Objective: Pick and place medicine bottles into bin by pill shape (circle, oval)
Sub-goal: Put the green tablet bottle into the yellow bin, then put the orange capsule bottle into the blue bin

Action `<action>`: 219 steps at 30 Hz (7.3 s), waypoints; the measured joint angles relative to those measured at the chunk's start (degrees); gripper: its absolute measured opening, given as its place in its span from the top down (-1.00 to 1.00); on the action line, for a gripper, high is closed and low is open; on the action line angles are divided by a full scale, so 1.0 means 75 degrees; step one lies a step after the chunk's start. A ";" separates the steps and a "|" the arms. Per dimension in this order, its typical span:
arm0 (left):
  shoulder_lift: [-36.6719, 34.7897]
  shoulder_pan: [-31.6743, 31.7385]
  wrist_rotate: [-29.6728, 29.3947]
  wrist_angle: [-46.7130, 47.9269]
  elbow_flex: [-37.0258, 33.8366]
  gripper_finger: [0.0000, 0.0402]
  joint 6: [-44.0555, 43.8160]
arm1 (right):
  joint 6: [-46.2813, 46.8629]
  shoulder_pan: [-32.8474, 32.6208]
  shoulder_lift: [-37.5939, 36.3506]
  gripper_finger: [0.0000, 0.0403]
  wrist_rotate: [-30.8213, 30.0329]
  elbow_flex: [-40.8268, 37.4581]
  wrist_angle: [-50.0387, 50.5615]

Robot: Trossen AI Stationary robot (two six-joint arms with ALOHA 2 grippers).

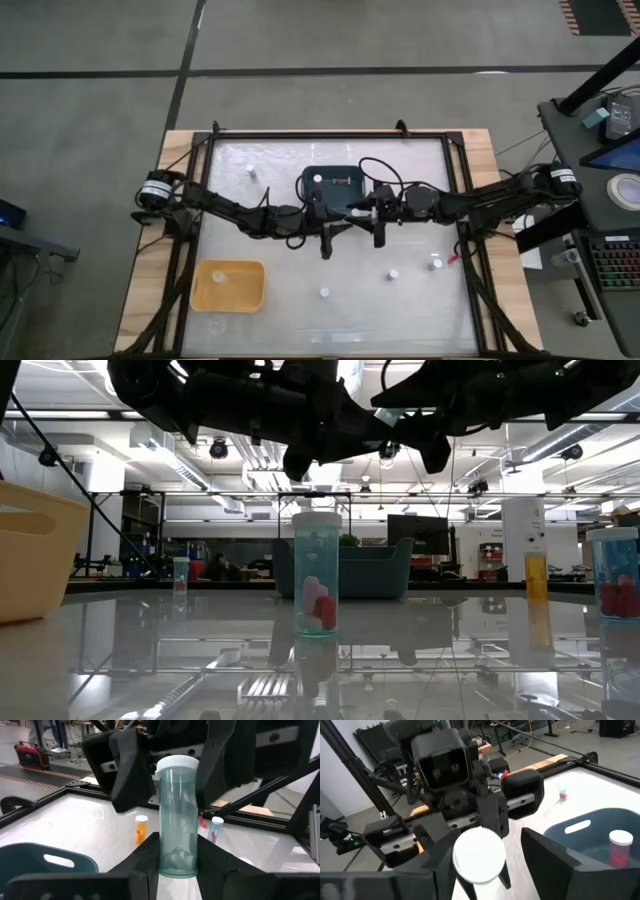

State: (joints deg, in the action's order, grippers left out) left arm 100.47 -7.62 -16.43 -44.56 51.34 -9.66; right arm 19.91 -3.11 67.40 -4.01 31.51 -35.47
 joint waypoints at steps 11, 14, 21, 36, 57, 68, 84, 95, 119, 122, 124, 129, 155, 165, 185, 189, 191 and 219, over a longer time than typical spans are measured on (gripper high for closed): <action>-0.0005 0.0000 0.0001 0.0003 -0.0060 0.60 0.0001 | -0.0256 0.0000 -0.1160 0.02 -0.0006 0.0000 0.0755; -0.0009 0.0000 0.0001 0.0003 -0.0066 0.60 0.0001 | -0.0443 0.0000 -0.1384 0.19 -0.0060 0.0000 0.0755; -0.0012 -0.0003 0.0001 0.0003 -0.0071 0.60 0.0004 | -0.0601 0.0000 -0.1125 0.73 -0.0073 0.0000 0.0687; -0.0015 -0.0003 -0.0002 -0.0047 -0.0106 0.59 -0.0008 | -0.0538 -0.0035 -0.0790 0.94 -0.0074 0.0000 0.0377; -0.3072 -0.2619 0.0597 1.1017 0.1206 0.59 -0.5167 | -0.1251 -0.0032 -0.1900 0.94 -0.0093 -0.0003 0.2460; -0.3607 -0.4574 0.2165 1.4399 0.1311 0.59 -0.7464 | -0.1257 -0.0032 -0.1471 0.94 -0.0099 -0.0003 0.2458; -0.1770 -0.4296 0.2167 1.3849 0.1100 0.59 -0.5998 | -0.1257 -0.0032 -0.1222 0.94 -0.0117 -0.0003 0.2210; -0.1425 -0.4235 0.2268 1.3818 0.1106 0.58 -0.5726 | -0.1274 -0.0032 -0.1225 0.94 -0.0149 -0.0003 0.2219; -0.1501 -0.3977 0.1497 1.4066 0.2031 0.14 -0.4760 | -0.1224 -0.0040 -0.1221 0.94 -0.0152 -0.0003 0.2363; -0.1510 -0.3878 0.0957 1.4069 0.2255 0.19 -0.4265 | -0.1242 -0.0094 -0.1168 0.94 -0.0149 -0.0003 0.2472; -0.1510 -0.3821 0.0472 1.4062 0.2376 0.22 -0.3899 | -0.1192 -0.0137 -0.1145 0.94 -0.0149 -0.0003 0.2580; -0.1657 -0.3694 -0.1235 1.3579 0.2467 0.32 -0.2610 | -0.0943 -0.0233 -0.1120 0.94 -0.0146 -0.0003 0.2631; -0.3944 -0.1452 -0.2372 0.5287 -0.0313 0.73 0.4386 | 0.2082 -0.0249 -0.1114 0.94 -0.0142 0.1929 1.0487; -0.4365 -0.0375 -0.2554 0.4177 -0.1098 0.73 0.3868 | 0.3956 -0.0188 -0.1114 0.94 -0.0877 0.1903 1.2612; -0.4389 -0.0315 -0.2665 0.3995 -0.1249 0.73 0.3935 | 0.3877 0.1045 -0.1099 -0.06 -0.0923 0.1649 1.2354; -0.4389 -0.0315 -0.2665 0.3995 -0.1263 0.73 0.3938 | 0.3878 0.1043 -0.1024 -0.14 -0.0918 0.1474 1.1953; -0.4389 -0.0315 -0.2665 0.3996 -0.1263 0.73 0.3938 | 0.3884 0.1043 -0.0939 -0.15 -0.0918 0.1348 1.1818; -0.4388 -0.0315 -0.2665 0.4001 -0.1269 0.73 0.3889 | 0.3747 0.1037 -0.0269 0.45 -0.0953 0.1105 1.1256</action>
State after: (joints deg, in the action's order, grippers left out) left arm 67.55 -9.98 -36.42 -14.55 41.82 19.51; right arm 48.01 4.67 65.39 -11.16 39.79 48.95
